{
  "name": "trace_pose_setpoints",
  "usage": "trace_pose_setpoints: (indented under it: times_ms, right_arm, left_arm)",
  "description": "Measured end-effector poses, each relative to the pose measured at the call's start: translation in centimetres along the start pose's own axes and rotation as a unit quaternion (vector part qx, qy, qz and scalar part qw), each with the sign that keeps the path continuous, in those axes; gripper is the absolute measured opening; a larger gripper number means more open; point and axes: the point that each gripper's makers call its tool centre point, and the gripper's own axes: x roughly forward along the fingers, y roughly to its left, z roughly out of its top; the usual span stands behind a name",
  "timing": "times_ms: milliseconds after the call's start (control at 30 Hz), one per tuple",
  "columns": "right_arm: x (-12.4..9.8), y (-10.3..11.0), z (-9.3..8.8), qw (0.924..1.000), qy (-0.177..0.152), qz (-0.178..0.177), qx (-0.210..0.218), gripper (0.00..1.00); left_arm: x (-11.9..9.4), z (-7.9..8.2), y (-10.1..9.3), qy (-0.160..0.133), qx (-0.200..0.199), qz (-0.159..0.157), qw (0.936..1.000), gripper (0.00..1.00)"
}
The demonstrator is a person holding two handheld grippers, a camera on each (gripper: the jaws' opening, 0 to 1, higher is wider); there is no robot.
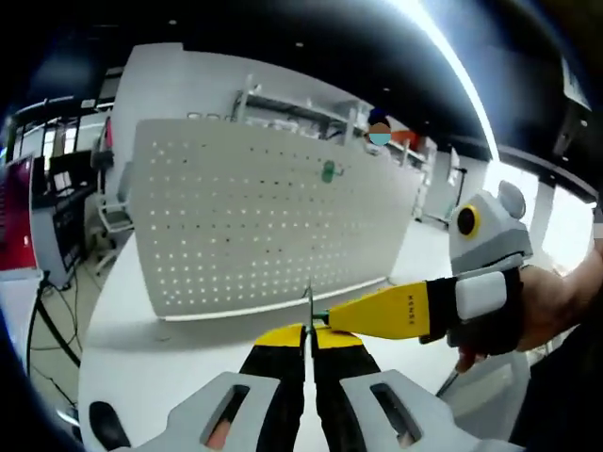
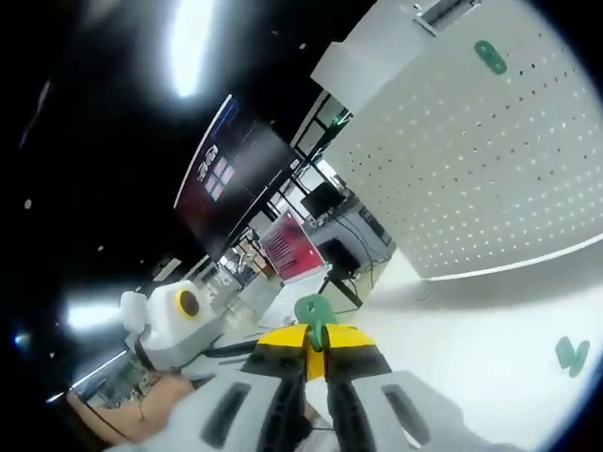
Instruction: Insert the hook assembly into the mounting plate slot until the hook locks in place.
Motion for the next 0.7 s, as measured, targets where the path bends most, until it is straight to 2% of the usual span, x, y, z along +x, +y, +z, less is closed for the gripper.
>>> trace_pose_setpoints:
  times_ms: [200,367,533,600,667,700]
  right_arm:
    - [0.08,0.37,0.28,0.9996,-0.005,0.000,-0.027,0.01]
    - [0.02,0.13,0.03,0.9993,0.000,-0.006,-0.038,0.00]
    - [-0.17,0.01,-0.02,0.9986,0.001,-0.009,-0.053,0.00]
    - [-0.22,0.04,-0.02,0.9976,0.005,-0.007,-0.069,0.00]
    - [-0.27,-0.05,-0.08,0.9968,0.008,-0.008,-0.079,0.00]
    - [-0.29,-0.06,-0.06,0.9967,0.009,-0.007,-0.080,0.00]
  left_arm:
    - [-0.28,0.38,0.04,-0.006,0.013,0.004,0.9999,0.01]
    - [-0.22,0.06,-0.07,0.001,0.016,-0.001,0.9999,0.02]
    - [-0.20,-0.05,-0.31,-0.005,0.008,-0.017,0.9998,0.03]
    - [-0.25,-0.17,-0.46,-0.005,-0.009,-0.029,0.9995,0.04]
    - [-0.25,-0.30,-0.52,-0.004,-0.011,-0.033,0.9994,0.08]
    - [-0.25,-0.37,-0.51,-0.004,-0.012,-0.031,0.9994,0.13]
